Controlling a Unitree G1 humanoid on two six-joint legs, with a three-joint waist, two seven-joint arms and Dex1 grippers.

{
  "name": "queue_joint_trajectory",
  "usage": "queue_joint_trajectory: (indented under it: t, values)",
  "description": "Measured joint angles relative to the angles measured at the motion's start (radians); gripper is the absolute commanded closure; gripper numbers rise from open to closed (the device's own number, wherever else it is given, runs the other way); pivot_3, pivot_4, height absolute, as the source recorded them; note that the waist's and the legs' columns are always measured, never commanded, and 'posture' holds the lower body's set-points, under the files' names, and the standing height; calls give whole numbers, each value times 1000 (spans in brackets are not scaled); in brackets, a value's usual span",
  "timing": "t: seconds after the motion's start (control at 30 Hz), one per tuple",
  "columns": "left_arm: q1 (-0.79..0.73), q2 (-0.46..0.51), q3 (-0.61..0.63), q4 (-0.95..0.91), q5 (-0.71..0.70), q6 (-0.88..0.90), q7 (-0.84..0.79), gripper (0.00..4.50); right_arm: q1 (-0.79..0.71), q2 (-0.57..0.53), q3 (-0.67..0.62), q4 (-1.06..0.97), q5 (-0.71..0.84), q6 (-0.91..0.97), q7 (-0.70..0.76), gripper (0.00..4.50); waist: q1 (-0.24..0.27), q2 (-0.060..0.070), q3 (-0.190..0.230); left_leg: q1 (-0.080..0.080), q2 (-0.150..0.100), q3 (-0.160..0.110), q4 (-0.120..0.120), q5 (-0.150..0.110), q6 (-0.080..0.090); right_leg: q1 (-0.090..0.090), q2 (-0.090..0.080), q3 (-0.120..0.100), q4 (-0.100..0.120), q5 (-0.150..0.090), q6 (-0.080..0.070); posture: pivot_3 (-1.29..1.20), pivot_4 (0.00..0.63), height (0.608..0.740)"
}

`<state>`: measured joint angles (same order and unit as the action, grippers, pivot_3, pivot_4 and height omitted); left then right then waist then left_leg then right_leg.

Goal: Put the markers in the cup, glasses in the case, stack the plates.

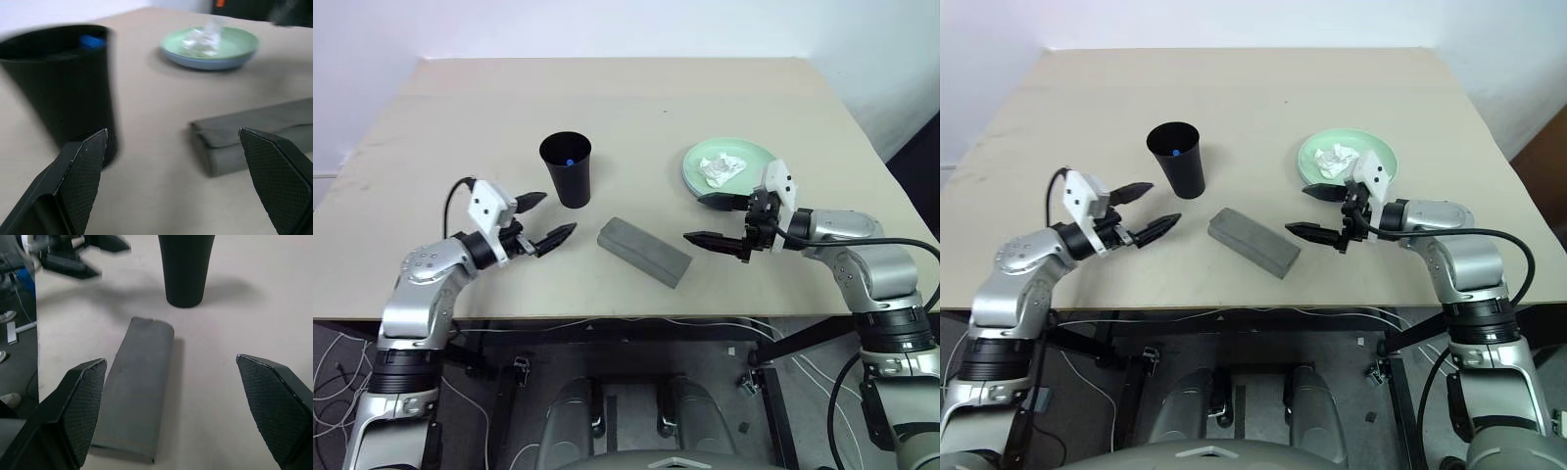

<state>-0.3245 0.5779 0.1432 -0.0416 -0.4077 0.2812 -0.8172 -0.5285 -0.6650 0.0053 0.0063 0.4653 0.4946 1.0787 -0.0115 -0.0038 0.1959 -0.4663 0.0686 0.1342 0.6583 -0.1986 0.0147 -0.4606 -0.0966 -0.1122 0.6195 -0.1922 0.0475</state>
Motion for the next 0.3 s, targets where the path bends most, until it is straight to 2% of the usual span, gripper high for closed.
queue_joint_trajectory:
  t: [0.3]
  values:
    - [3, -10, -2, 1, 6, 4, 24, 0, -45, 13, 13, 19, -1, -1, 29, 31, 2, 0, 0, -1, 0, 0, -1, 0, 0, -1, 0, 0, -1, 1, -2, 0, 150, 713]
